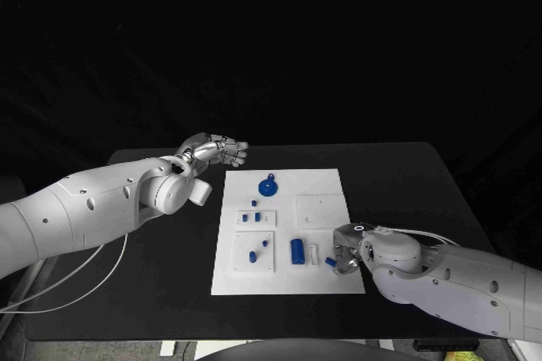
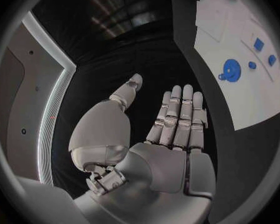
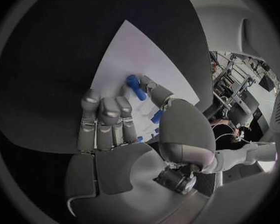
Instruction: Assemble the parts on the task board
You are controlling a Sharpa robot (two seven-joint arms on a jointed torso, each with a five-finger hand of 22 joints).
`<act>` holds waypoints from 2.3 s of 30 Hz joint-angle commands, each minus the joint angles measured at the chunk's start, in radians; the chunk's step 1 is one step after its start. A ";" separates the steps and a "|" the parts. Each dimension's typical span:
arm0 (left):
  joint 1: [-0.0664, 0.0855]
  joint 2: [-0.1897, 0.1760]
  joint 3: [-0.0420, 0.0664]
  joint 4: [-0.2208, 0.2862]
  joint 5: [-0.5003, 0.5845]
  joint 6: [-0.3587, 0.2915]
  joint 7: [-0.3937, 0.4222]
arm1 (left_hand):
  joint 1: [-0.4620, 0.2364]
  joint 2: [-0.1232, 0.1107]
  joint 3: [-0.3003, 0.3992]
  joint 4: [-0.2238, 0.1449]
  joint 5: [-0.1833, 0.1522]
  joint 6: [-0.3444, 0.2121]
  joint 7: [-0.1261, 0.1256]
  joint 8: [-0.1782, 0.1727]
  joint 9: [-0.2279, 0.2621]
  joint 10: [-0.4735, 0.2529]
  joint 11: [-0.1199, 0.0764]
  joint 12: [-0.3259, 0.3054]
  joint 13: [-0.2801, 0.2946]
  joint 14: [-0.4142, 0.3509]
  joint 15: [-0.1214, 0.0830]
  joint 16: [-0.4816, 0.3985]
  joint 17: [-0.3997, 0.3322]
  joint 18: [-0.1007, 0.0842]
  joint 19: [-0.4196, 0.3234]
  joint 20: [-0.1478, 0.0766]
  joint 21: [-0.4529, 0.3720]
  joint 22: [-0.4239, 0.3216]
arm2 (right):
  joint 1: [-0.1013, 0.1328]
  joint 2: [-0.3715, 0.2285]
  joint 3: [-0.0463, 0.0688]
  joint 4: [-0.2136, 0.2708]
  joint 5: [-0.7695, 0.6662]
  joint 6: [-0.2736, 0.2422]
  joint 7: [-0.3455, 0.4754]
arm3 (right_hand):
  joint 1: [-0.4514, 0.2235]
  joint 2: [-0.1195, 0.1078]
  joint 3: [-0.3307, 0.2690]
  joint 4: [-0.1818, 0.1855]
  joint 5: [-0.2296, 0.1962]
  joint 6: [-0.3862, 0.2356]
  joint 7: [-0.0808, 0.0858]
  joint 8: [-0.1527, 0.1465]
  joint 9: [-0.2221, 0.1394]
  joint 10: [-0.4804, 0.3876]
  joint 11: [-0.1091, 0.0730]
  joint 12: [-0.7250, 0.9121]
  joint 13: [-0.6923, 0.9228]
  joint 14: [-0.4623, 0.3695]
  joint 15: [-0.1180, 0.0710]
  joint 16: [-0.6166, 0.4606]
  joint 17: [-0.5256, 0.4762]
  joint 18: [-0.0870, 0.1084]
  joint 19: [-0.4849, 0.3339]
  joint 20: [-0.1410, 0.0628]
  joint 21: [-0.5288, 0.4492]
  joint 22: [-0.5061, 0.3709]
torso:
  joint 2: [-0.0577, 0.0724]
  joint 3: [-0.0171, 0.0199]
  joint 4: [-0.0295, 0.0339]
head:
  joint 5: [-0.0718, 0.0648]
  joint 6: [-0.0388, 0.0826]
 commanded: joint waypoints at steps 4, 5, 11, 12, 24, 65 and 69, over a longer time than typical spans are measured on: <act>0.001 0.002 0.001 0.004 -0.005 0.013 0.003 | -0.007 -0.002 -0.001 0.006 -0.002 -0.007 0.001 0.003 -0.001 -0.002 0.001 -0.005 -0.001 -0.001 0.003 -0.005 0.002 0.017 0.000 0.003 -0.004 0.002 | -0.016 0.001 -0.016 -0.013 0.013 0.064 0.007 | 0.013 0.093 0.048 -0.008 0.072 -0.020 0.029 -0.008 -0.332 -0.006 0.003 -0.007 -0.003 0.000 0.010 -0.002 -0.001 0.030 -0.008 0.015 -0.005 0.019 | 0.000 -0.0005 0.0002 | -0.001 -0.002; 0.001 0.002 0.001 0.004 -0.005 0.013 0.003 | -0.007 -0.002 -0.001 0.006 -0.002 -0.007 0.001 0.003 -0.001 -0.002 0.001 -0.005 -0.001 -0.001 0.003 -0.005 0.002 0.017 0.000 0.003 -0.004 0.002 | -0.016 0.002 -0.016 -0.015 0.013 0.059 0.008 | 0.008 0.101 0.056 -0.005 0.078 -0.018 0.028 -0.008 -0.334 -0.004 0.003 -0.005 -0.002 0.000 0.010 -0.002 -0.001 0.030 -0.008 0.017 -0.005 0.019 | 0.000 -0.0005 0.0002 | -0.001 -0.002; 0.001 0.003 0.001 0.004 -0.005 0.014 0.002 | -0.007 -0.001 -0.001 0.006 -0.002 -0.007 0.001 0.003 -0.001 -0.002 0.001 -0.005 -0.001 -0.001 0.003 -0.005 0.002 0.016 0.000 0.003 -0.004 0.002 | -0.016 0.011 -0.016 -0.027 0.042 0.033 0.022 | -0.026 0.116 0.084 0.003 0.106 -0.008 0.027 -0.006 -0.343 0.008 0.001 0.007 0.001 0.001 0.008 0.001 -0.001 0.030 -0.004 0.020 0.003 0.020 | 0.000 -0.0007 0.0002 | 0.000 -0.003; 0.001 0.004 0.001 0.004 -0.005 0.015 0.001 | -0.007 -0.001 -0.001 0.006 -0.002 -0.007 0.001 0.003 -0.001 -0.002 0.001 -0.005 -0.001 -0.001 0.003 -0.005 0.002 0.016 0.000 0.003 -0.004 0.002 | -0.016 0.012 -0.016 -0.029 0.053 0.031 0.024 | -0.037 0.119 0.085 0.004 0.118 -0.006 0.026 -0.005 -0.344 0.010 0.000 0.010 0.002 0.001 0.008 0.001 0.000 0.030 -0.003 0.021 0.004 0.020 | 0.000 -0.0008 0.0003 | 0.000 -0.003; 0.001 0.004 0.001 0.004 -0.010 0.017 -0.003 | -0.005 -0.001 0.000 0.006 -0.001 -0.007 0.001 0.003 -0.001 -0.002 0.001 -0.005 -0.001 0.000 0.003 -0.005 0.003 0.017 0.000 0.003 -0.005 0.003 | -0.016 -0.001 -0.015 -0.038 0.379 -0.118 0.066 | -0.136 0.155 0.090 0.007 0.250 0.015 0.018 0.004 -0.356 0.029 -0.009 0.037 0.016 0.000 -0.002 0.007 0.002 0.030 0.004 0.014 0.011 0.018 | 0.000 -0.0015 0.0002 | 0.003 -0.002; 0.001 0.002 0.001 0.009 -0.016 0.020 -0.011 | -0.002 -0.003 0.001 0.005 -0.001 -0.007 0.001 0.004 -0.002 -0.002 0.000 -0.005 -0.001 0.000 0.003 -0.007 0.005 0.016 0.000 0.003 -0.006 0.005 | 0.003 0.045 0.006 -0.064 0.589 -0.193 0.026 | -0.178 0.181 0.074 -0.025 0.289 0.023 0.013 0.011 -0.358 0.031 -0.014 0.040 0.017 -0.001 -0.008 0.008 0.002 0.030 0.010 0.004 0.011 0.015 | 0.000 -0.0006 0.0001 | 0.009 -0.003; 0.001 0.001 0.001 0.008 -0.016 0.020 -0.012 | -0.002 -0.003 0.001 0.005 -0.001 -0.007 0.001 0.004 -0.002 -0.002 0.000 -0.005 -0.001 0.000 0.003 -0.007 0.005 0.016 0.000 0.003 -0.006 0.005 | 0.003 0.052 0.005 -0.071 0.588 -0.202 0.031 | -0.180 0.179 0.073 -0.025 0.287 0.023 0.013 0.011 -0.358 0.030 -0.014 0.039 0.016 -0.001 -0.008 0.008 0.002 0.030 0.010 0.004 0.011 0.015 | 0.000 -0.0001 0.0006 | 0.008 -0.003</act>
